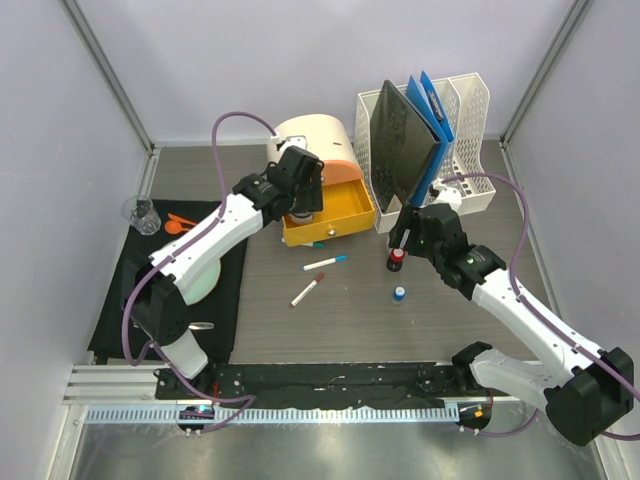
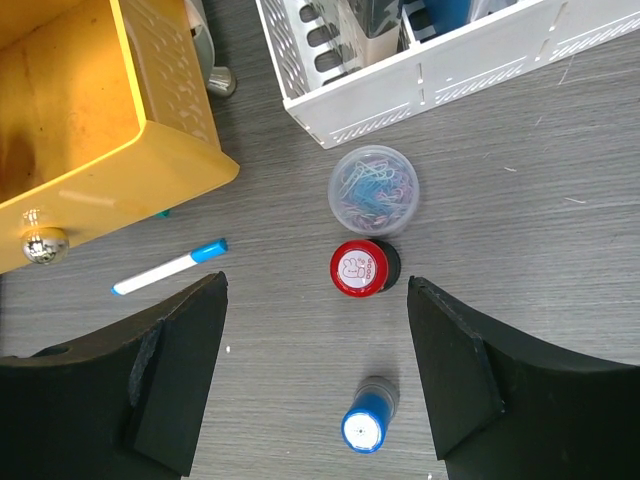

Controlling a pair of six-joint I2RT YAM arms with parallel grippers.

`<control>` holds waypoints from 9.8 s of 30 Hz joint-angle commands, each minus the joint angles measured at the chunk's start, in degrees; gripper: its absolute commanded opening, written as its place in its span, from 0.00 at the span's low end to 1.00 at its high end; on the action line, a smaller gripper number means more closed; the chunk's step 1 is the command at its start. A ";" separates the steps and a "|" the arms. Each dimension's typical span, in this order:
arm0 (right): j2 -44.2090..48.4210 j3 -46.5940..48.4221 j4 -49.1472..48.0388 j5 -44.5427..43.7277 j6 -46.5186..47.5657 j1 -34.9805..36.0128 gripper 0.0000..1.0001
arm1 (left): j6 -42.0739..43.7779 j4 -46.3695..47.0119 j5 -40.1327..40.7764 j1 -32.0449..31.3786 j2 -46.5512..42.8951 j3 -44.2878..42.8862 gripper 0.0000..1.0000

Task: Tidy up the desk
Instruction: Place the stationery in the drawer, then pick up the stationery from the center of the board, then place the stationery in the drawer.

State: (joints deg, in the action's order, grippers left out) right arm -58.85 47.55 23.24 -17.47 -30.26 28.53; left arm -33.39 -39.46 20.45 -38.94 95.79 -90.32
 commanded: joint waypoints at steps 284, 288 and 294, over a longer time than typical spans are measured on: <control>-43.63 56.69 16.31 4.03 8.38 11.45 0.17 | 15.98 10.90 -16.40 27.51 -48.06 43.04 1.00; -44.59 56.86 16.31 2.54 8.55 11.98 0.17 | 16.07 11.07 -16.67 27.60 -48.50 43.21 1.00; -46.09 56.86 15.16 2.01 8.29 12.42 0.17 | 16.16 11.07 -16.84 27.60 -48.15 43.13 1.00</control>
State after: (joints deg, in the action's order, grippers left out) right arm -104.57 101.36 40.82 -13.63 -22.52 40.45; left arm -17.56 -30.46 4.43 -11.86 47.86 -47.00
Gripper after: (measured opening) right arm 0.634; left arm 0.996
